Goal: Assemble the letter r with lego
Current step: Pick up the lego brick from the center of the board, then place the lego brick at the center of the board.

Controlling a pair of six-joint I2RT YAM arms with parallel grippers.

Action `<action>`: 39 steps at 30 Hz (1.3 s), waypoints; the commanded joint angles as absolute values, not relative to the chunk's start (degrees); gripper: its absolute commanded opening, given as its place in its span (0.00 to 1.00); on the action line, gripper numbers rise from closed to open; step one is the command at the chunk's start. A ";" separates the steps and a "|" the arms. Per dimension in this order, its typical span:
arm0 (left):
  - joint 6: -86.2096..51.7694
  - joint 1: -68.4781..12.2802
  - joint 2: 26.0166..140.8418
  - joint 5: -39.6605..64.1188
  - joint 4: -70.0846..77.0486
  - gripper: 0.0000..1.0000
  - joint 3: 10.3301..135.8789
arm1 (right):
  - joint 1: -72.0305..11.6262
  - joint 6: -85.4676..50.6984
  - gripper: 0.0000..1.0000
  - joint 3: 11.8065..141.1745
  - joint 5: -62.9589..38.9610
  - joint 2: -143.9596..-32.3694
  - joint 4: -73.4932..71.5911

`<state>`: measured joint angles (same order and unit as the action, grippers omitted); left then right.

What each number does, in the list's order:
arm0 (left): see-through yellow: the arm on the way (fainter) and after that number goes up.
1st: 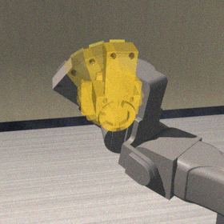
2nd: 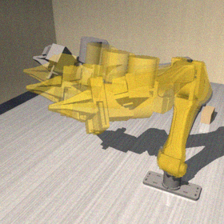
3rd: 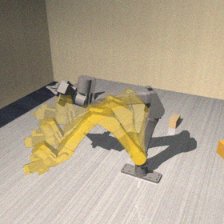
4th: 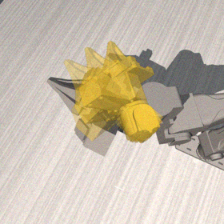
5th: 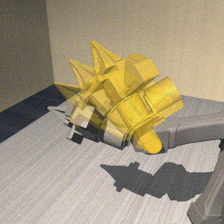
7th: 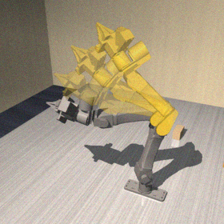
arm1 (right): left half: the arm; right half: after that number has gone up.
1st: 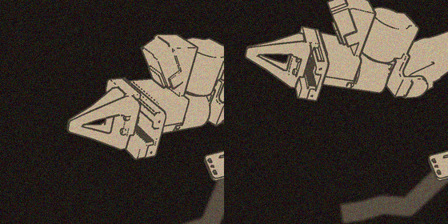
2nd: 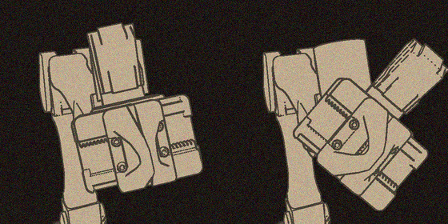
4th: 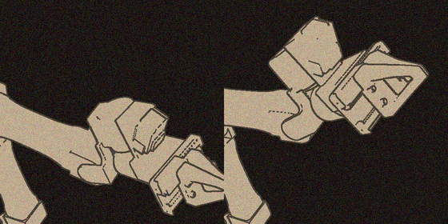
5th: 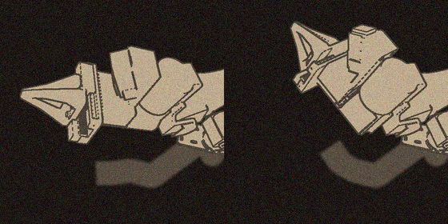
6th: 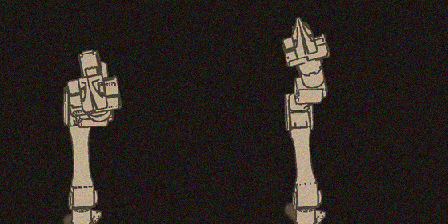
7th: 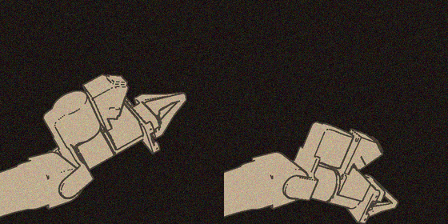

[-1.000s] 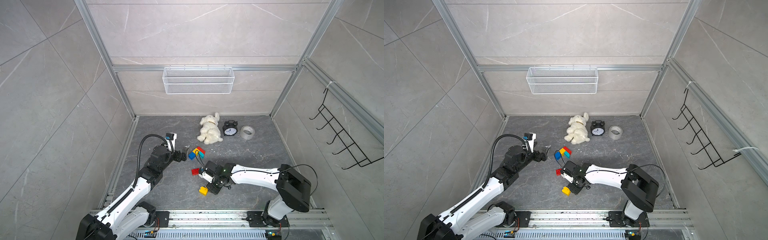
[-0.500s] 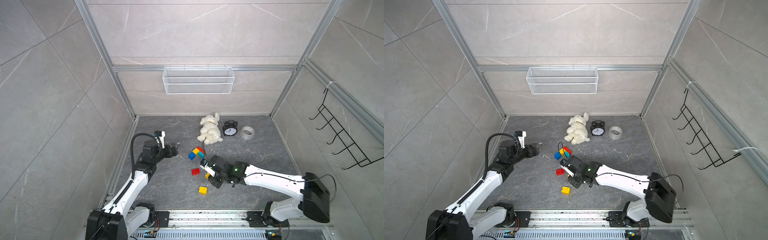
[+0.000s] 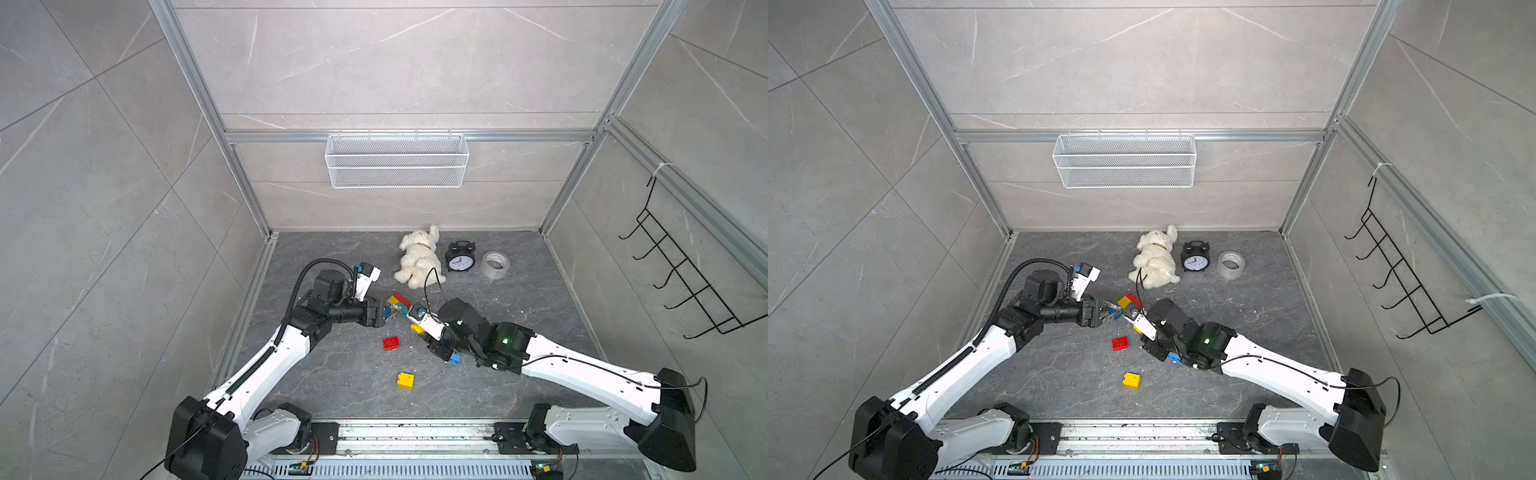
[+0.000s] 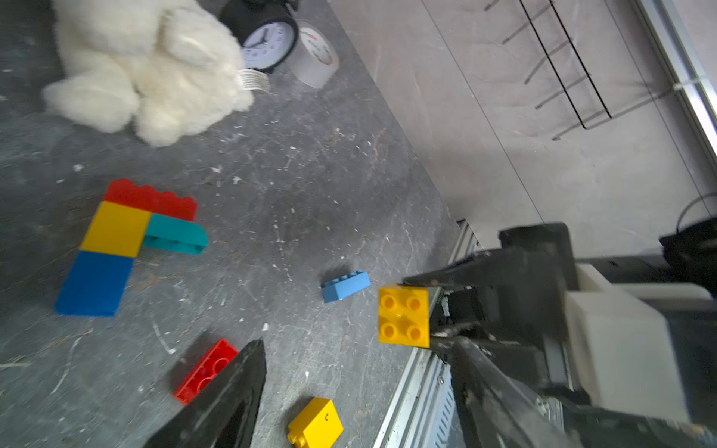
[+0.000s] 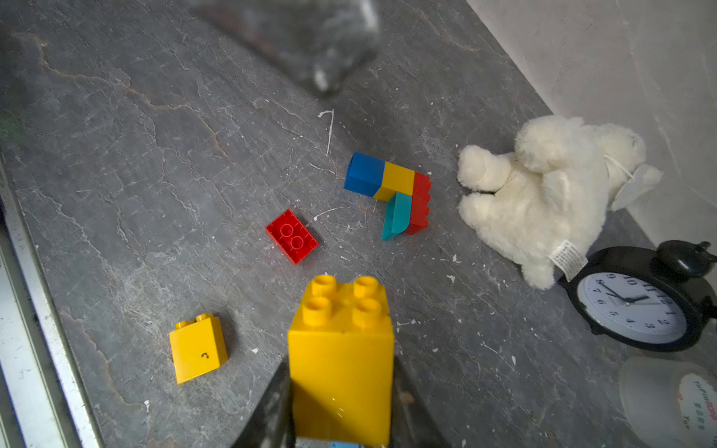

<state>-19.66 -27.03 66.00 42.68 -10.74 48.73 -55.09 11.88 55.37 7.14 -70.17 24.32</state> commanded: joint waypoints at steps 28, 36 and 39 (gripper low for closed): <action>-19.41 -33.75 77.87 54.31 -4.52 0.56 52.47 | -54.31 15.89 0.23 57.81 2.48 -72.55 21.20; -18.81 -33.79 78.06 55.58 -5.89 0.47 52.47 | -54.27 16.69 0.22 56.93 5.81 -72.78 19.04; -18.40 -33.87 78.53 56.88 -6.18 0.40 52.51 | -54.22 16.84 0.22 56.78 6.75 -72.99 18.26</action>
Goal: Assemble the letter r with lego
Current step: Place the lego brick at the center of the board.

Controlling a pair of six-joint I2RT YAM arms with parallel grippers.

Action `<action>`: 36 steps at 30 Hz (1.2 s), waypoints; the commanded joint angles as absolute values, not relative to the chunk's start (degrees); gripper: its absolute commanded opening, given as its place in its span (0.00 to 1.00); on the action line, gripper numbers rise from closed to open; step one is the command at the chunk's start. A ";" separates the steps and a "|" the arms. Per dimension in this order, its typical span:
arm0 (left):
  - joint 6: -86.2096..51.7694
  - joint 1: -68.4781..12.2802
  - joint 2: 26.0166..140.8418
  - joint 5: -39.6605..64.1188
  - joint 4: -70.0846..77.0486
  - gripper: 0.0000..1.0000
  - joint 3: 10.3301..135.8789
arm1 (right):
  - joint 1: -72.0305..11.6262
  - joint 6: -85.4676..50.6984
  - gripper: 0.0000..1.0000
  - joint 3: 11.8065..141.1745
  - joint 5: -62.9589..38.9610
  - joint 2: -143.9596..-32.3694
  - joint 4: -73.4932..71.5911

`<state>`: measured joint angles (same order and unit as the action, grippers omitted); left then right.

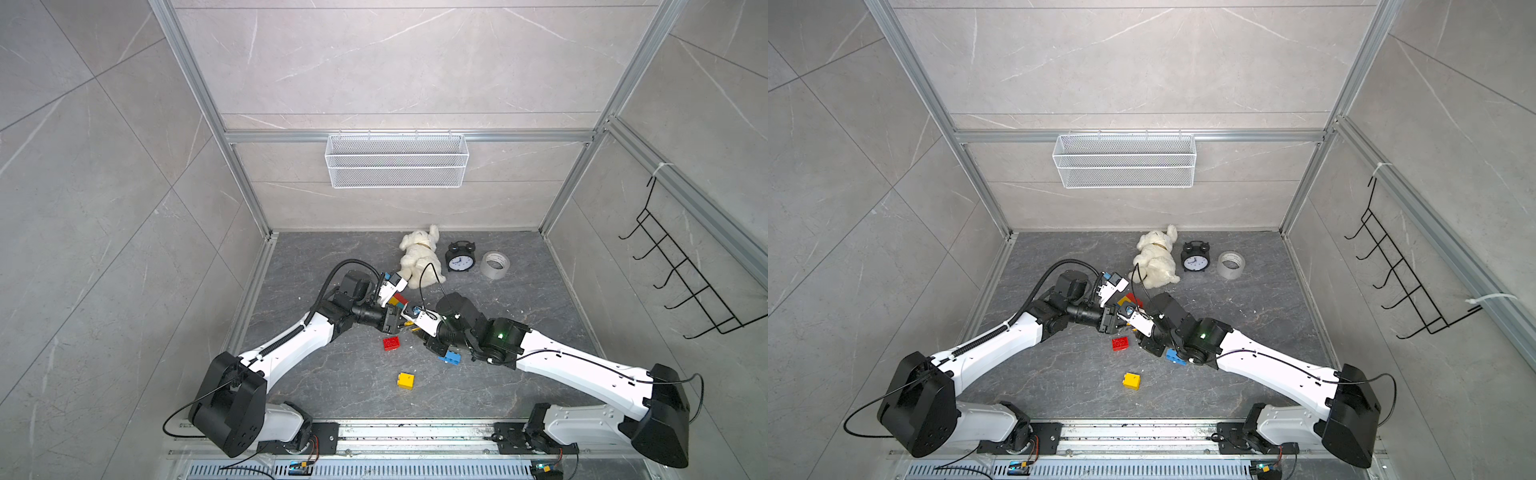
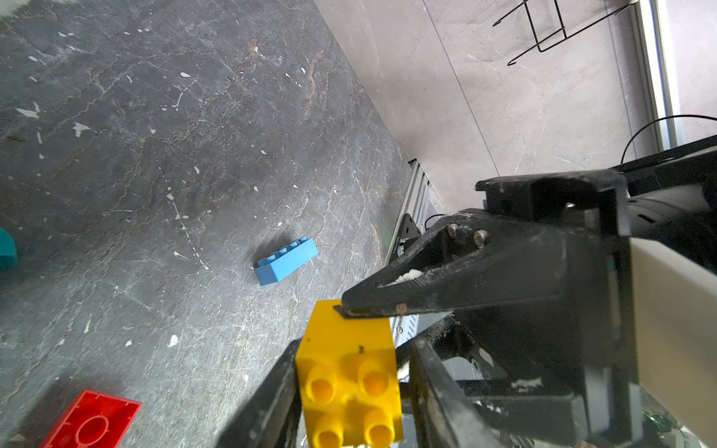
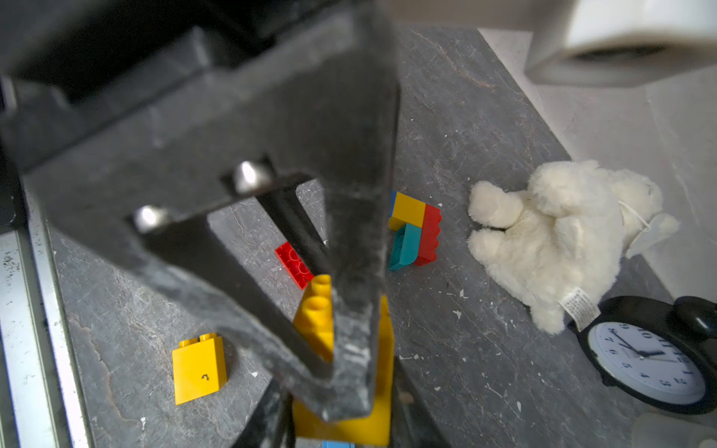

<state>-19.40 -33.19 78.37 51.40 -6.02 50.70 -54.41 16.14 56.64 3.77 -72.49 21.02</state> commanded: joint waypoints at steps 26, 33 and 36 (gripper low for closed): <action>-15.05 -36.10 83.90 21.56 -17.06 0.14 56.98 | -50.62 10.34 0.68 45.88 11.63 -55.66 10.57; -14.98 -40.99 92.45 18.40 -15.49 0.08 60.51 | -47.99 4.72 0.46 43.88 13.54 -46.56 3.66; -16.26 -41.70 94.29 19.05 -12.73 0.08 60.34 | -47.87 2.70 0.30 41.76 18.73 -44.09 0.30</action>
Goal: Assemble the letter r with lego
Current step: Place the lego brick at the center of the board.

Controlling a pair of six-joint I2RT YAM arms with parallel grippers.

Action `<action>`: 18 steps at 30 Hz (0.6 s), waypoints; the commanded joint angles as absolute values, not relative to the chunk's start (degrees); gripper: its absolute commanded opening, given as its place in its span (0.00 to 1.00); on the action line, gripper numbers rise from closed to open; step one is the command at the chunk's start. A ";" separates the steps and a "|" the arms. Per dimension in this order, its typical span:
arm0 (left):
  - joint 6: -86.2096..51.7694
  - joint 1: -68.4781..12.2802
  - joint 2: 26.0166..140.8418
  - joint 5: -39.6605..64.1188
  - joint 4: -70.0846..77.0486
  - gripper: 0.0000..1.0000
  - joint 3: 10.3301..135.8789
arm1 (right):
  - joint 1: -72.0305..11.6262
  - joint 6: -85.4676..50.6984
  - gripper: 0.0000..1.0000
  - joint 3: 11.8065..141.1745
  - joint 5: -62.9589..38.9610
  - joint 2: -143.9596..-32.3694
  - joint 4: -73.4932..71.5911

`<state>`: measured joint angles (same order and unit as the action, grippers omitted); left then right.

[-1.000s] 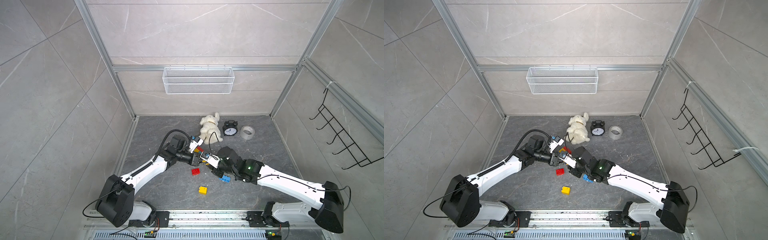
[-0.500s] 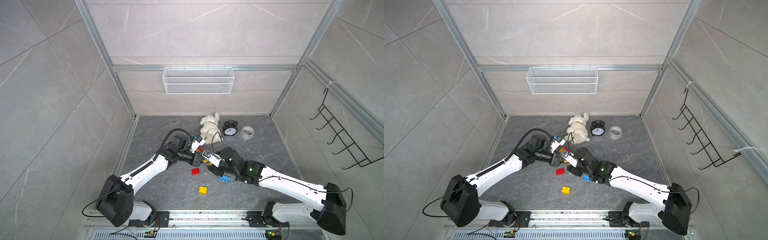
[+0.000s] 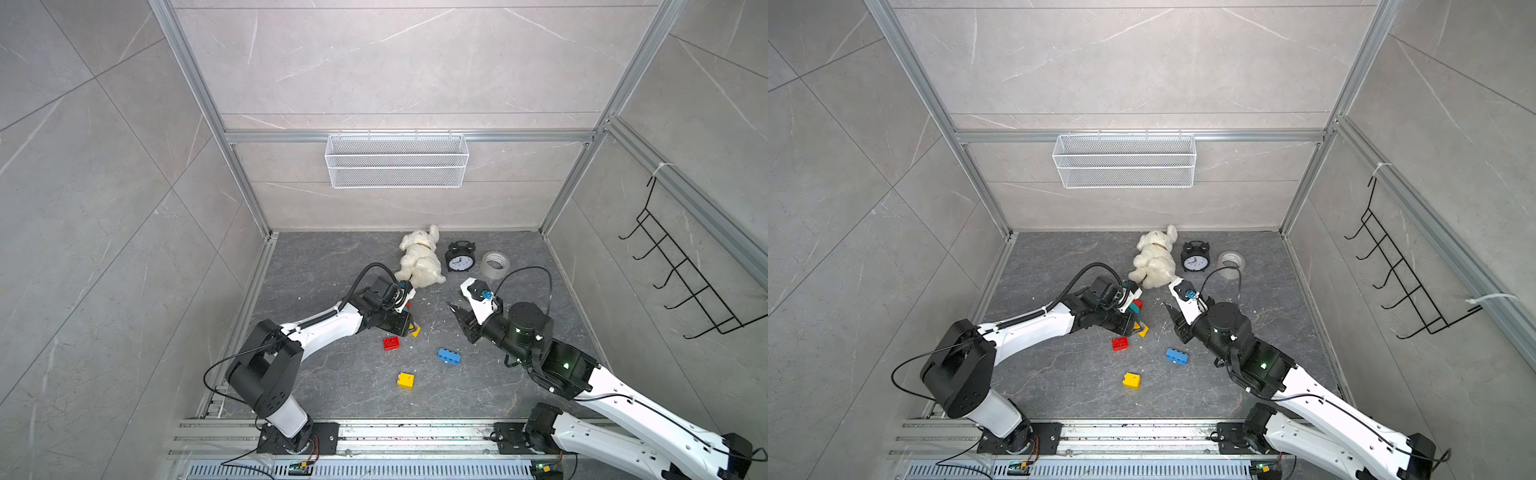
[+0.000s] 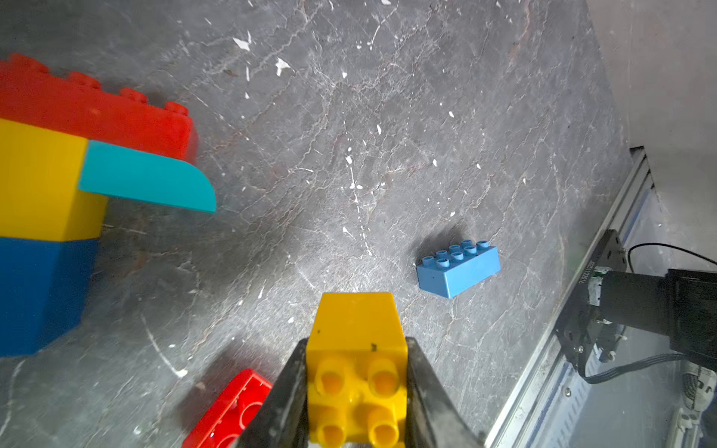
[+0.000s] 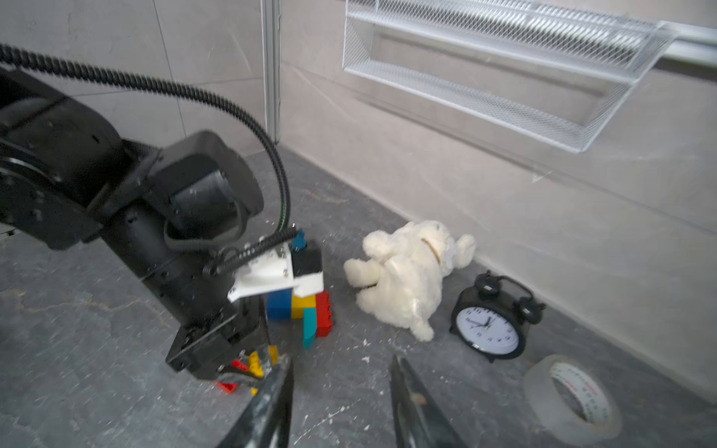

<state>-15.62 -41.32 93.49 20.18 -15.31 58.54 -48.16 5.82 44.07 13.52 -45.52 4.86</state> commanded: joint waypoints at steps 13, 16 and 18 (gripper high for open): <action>-18.27 -47.34 102.29 6.31 -17.36 0.05 65.25 | -47.84 2.28 0.00 47.93 15.35 -46.67 12.71; -18.92 -48.11 103.86 4.92 -18.03 0.05 66.12 | -47.90 1.66 0.00 46.95 12.02 -45.42 13.17; -19.07 -48.59 104.77 4.20 -19.14 0.11 66.97 | -47.87 0.82 0.09 46.53 11.91 -44.56 14.11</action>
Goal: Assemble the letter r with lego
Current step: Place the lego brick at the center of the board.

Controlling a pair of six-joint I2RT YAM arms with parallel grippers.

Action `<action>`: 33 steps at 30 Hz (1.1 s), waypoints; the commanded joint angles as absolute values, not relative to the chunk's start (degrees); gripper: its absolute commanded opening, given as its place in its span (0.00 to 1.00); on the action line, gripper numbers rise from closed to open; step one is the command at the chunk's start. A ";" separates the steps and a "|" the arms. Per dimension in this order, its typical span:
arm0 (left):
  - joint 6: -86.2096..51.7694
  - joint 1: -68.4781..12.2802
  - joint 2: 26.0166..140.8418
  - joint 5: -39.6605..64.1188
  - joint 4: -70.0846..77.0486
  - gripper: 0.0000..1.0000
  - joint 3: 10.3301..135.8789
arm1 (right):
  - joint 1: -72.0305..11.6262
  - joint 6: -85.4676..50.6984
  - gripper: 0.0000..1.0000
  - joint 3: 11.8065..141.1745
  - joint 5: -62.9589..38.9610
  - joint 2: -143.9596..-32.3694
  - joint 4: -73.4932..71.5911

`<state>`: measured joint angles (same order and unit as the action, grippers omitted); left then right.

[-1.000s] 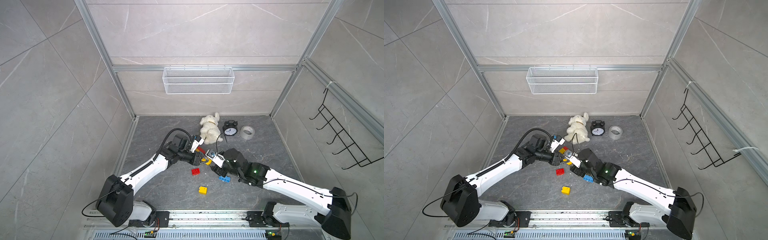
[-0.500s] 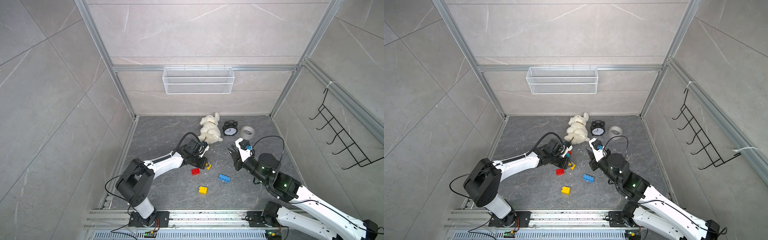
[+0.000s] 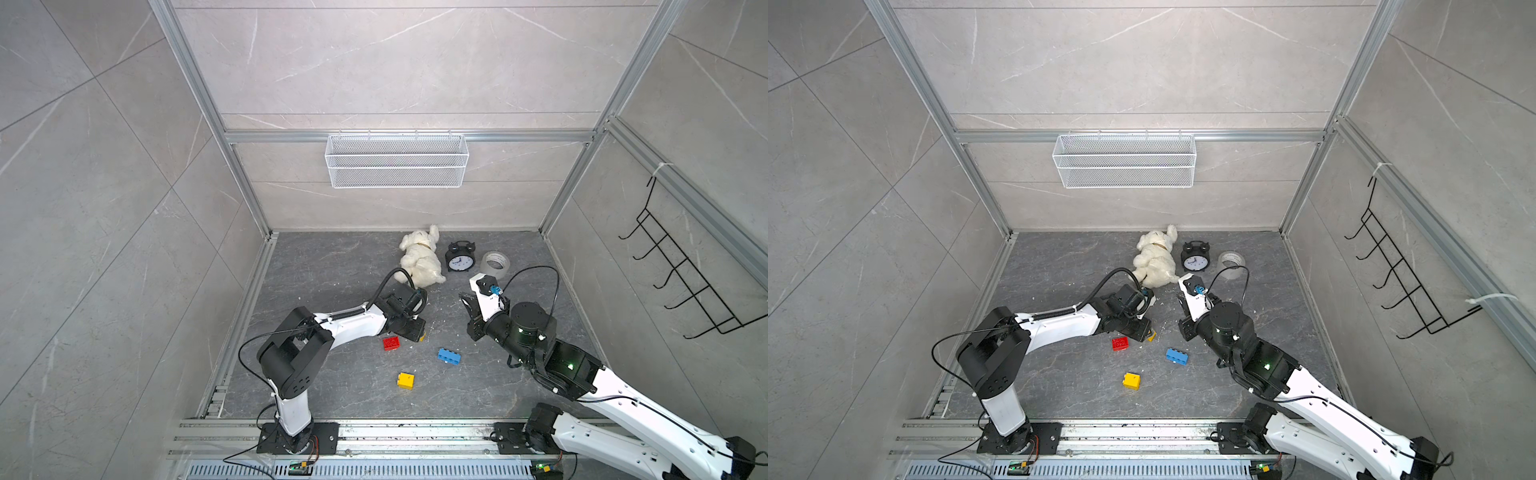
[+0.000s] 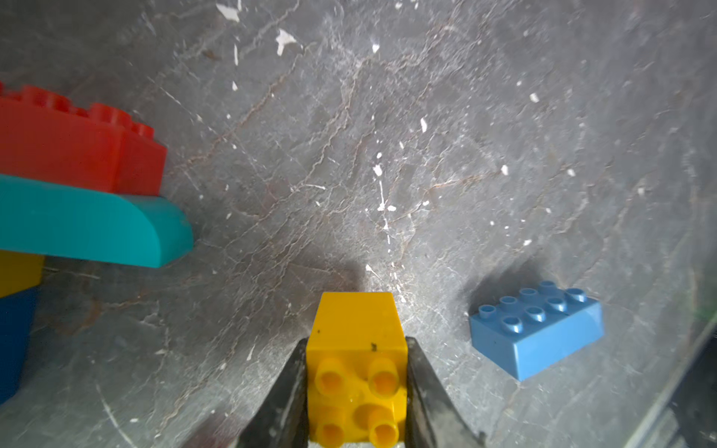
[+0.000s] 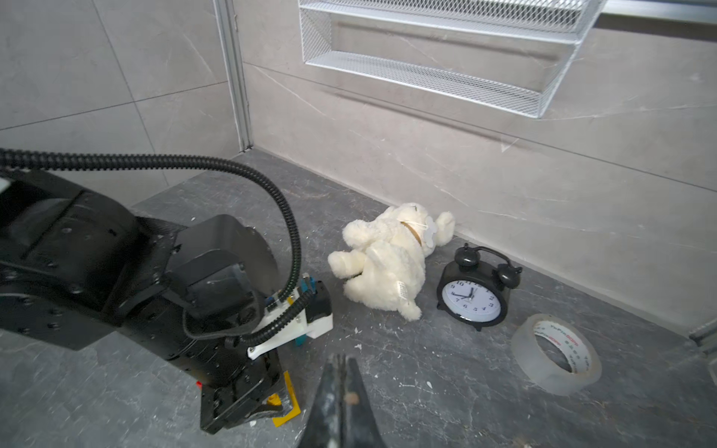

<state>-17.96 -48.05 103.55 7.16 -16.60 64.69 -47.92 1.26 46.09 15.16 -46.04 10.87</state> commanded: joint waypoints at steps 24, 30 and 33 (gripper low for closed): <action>-29.58 -39.19 77.19 0.12 -10.47 0.93 50.43 | -56.27 -4.82 0.47 49.70 -2.54 -61.09 29.44; -33.69 -29.05 61.60 2.99 -3.18 0.93 38.42 | -60.72 -3.50 0.55 51.26 -4.51 -73.58 27.24; -32.96 -27.04 58.15 2.75 -6.55 0.93 37.98 | -62.59 -2.82 0.55 52.37 -6.10 -78.47 25.75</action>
